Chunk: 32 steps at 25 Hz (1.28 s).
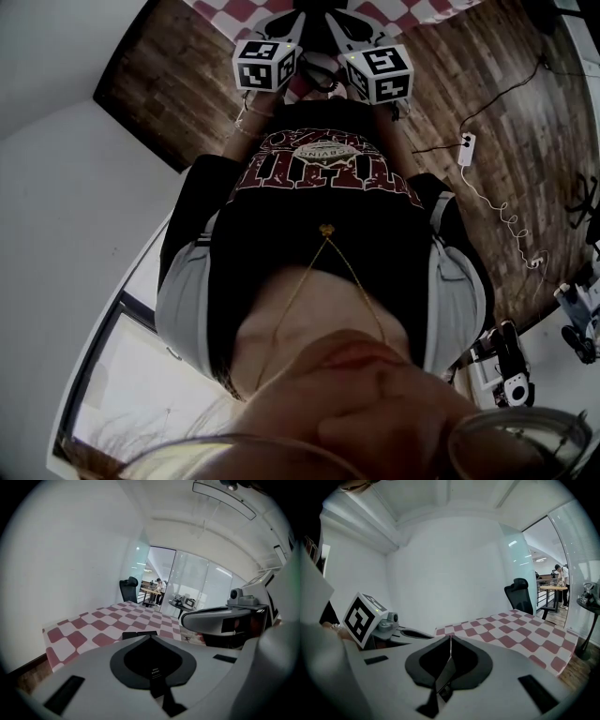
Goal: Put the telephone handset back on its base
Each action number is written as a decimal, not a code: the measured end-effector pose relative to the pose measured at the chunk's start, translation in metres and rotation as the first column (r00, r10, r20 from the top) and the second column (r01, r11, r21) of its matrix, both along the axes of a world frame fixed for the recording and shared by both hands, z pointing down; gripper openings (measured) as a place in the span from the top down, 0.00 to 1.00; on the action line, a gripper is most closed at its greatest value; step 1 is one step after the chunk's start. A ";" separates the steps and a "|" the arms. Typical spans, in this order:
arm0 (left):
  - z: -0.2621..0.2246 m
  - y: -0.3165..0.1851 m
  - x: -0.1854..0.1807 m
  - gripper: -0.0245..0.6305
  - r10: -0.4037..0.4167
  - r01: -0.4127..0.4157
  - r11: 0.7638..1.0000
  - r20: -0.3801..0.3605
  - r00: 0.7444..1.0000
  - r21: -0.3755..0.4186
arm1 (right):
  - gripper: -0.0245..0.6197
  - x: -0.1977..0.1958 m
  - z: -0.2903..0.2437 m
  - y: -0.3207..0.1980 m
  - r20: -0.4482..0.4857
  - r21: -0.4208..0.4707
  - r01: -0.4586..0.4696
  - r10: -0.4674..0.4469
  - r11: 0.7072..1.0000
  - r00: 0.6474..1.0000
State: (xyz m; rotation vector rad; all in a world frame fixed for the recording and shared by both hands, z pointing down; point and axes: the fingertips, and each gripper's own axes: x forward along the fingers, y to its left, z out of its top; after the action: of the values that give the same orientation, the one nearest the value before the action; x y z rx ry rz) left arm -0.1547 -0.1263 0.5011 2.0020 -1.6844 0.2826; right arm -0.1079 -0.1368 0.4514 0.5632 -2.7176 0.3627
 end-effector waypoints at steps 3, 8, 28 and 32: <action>-0.010 -0.001 0.000 0.95 -0.009 0.008 1.000 0.010 1.000 0.022 | 0.93 -0.004 -0.003 0.003 0.009 0.003 0.012 -0.012 1.000 1.000; -0.023 -0.003 0.001 0.95 -0.014 0.013 0.998 0.003 1.000 0.055 | 0.93 -0.010 -0.011 0.003 0.024 0.011 0.020 -0.021 1.000 1.000; -0.088 -0.015 -0.002 0.95 -0.006 0.000 0.982 0.036 0.999 0.188 | 0.93 -0.027 -0.059 -0.015 0.096 0.065 0.023 -0.029 0.998 0.995; -0.091 -0.020 -0.002 0.95 -0.006 -0.001 0.980 0.036 0.999 0.197 | 0.93 -0.027 -0.059 -0.020 0.093 0.067 0.020 -0.026 0.998 0.995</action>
State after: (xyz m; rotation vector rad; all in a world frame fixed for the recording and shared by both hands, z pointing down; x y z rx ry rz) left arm -0.1568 -0.1459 0.4101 2.1479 -1.7993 0.1573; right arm -0.1349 -0.1569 0.3922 0.5446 -2.8334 0.3016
